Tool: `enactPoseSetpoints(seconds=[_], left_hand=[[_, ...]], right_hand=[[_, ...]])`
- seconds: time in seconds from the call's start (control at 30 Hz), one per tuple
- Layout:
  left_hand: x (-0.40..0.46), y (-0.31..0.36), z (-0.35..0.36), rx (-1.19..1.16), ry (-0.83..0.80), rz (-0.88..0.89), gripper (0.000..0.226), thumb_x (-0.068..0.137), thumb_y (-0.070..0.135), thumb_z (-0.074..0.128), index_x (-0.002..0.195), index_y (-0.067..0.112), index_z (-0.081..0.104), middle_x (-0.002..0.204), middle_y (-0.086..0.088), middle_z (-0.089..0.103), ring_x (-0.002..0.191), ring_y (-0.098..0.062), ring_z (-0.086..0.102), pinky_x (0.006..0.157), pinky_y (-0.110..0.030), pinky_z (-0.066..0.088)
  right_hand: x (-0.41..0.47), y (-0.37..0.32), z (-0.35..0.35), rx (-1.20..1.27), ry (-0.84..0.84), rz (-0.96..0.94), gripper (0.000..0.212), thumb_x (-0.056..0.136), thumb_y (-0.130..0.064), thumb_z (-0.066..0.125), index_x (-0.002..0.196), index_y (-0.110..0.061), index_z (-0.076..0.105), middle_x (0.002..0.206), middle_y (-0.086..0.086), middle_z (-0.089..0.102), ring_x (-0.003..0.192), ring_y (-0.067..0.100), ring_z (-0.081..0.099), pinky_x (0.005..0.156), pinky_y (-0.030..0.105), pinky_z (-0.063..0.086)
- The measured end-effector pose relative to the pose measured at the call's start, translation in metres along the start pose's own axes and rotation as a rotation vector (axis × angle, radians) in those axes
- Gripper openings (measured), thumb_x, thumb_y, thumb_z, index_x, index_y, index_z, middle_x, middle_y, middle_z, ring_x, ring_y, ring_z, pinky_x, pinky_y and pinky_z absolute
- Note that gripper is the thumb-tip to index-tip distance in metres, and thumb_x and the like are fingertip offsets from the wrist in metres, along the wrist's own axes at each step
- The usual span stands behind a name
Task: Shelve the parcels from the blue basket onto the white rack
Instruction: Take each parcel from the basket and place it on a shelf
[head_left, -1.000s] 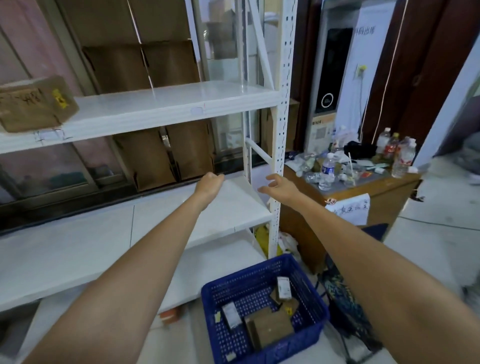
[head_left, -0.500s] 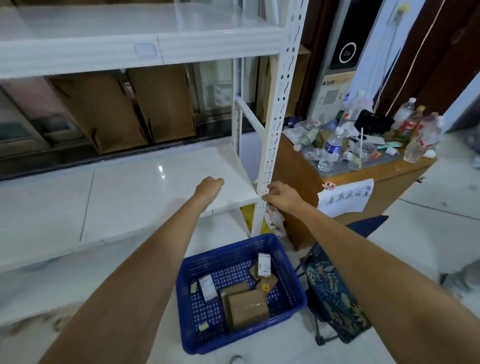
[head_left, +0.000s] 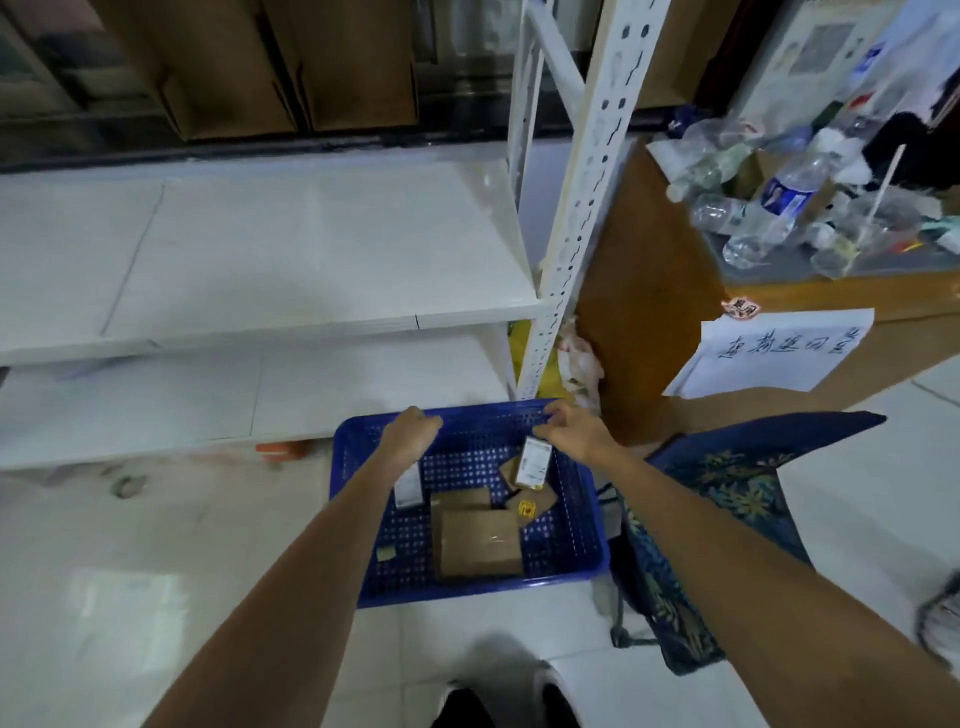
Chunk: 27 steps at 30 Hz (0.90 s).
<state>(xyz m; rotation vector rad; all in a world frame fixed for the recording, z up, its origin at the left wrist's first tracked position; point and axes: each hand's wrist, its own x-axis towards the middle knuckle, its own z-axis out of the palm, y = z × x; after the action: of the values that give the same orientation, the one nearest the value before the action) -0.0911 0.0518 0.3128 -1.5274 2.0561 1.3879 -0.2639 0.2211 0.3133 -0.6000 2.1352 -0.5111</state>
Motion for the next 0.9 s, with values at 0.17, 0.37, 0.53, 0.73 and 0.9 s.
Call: enactPoseSetpoints(seconds=[0.17, 0.37, 0.53, 0.73, 0.9], left_hand=[[0.073, -0.092, 0.085, 0.017, 0.034, -0.045, 0.043, 0.093, 0.015, 0.046, 0.054, 0.013, 0.028, 0.051, -0.002, 0.024, 0.046, -0.016, 0.021, 0.054, -0.030, 0.021], [0.207, -0.216, 0.192, 0.029, 0.028, -0.143, 0.034, 0.101, 0.029, 0.042, 0.085, 0.001, 0.053, 0.058, -0.005, 0.036, 0.050, -0.015, 0.033, 0.053, -0.031, 0.036], [0.285, -0.272, 0.243, -0.042, -0.283, -0.276, 0.041, 0.101, 0.032, 0.045, 0.137, 0.016, 0.039, 0.135, -0.009, 0.048, 0.118, -0.026, 0.051, 0.106, -0.036, 0.037], [0.357, -0.311, 0.274, -0.034, -0.414, -0.470, 0.122, 0.062, 0.064, 0.075, 0.153, 0.012, 0.012, 0.160, -0.014, 0.014, 0.142, -0.041, 0.026, 0.105, -0.054, 0.036], [0.366, -0.326, 0.289, -0.193, -0.412, -0.363, 0.096, 0.071, 0.058, 0.072, 0.143, 0.006, 0.034, 0.143, -0.012, 0.044, 0.127, -0.032, 0.047, 0.102, -0.046, 0.044]], right_hand=[[0.087, 0.092, 0.094, -0.036, -0.046, 0.061, 0.051, 0.094, -0.034, 0.058, 0.140, -0.017, 0.043, 0.133, 0.009, 0.055, 0.113, 0.028, 0.058, 0.092, 0.037, 0.046], [0.216, 0.210, 0.218, -0.098, -0.148, 0.146, 0.075, 0.079, -0.053, 0.065, 0.137, -0.015, 0.039, 0.129, 0.010, 0.053, 0.106, 0.029, 0.058, 0.082, 0.038, 0.052], [0.324, 0.291, 0.279, 0.018, -0.206, 0.253, 0.101, 0.045, -0.064, 0.083, 0.134, -0.023, 0.056, 0.120, -0.001, 0.063, 0.099, 0.015, 0.064, 0.074, 0.025, 0.056], [0.353, 0.288, 0.287, -0.081, -0.559, 0.396, 0.123, 0.054, -0.068, 0.082, 0.154, -0.031, 0.020, 0.162, 0.009, 0.016, 0.133, 0.039, 0.043, 0.090, 0.048, 0.056], [0.359, 0.312, 0.308, 0.148, -0.629, 0.364, 0.083, 0.078, -0.048, 0.075, 0.147, -0.023, 0.036, 0.138, 0.008, 0.047, 0.121, 0.032, 0.048, 0.097, 0.050, 0.046]])
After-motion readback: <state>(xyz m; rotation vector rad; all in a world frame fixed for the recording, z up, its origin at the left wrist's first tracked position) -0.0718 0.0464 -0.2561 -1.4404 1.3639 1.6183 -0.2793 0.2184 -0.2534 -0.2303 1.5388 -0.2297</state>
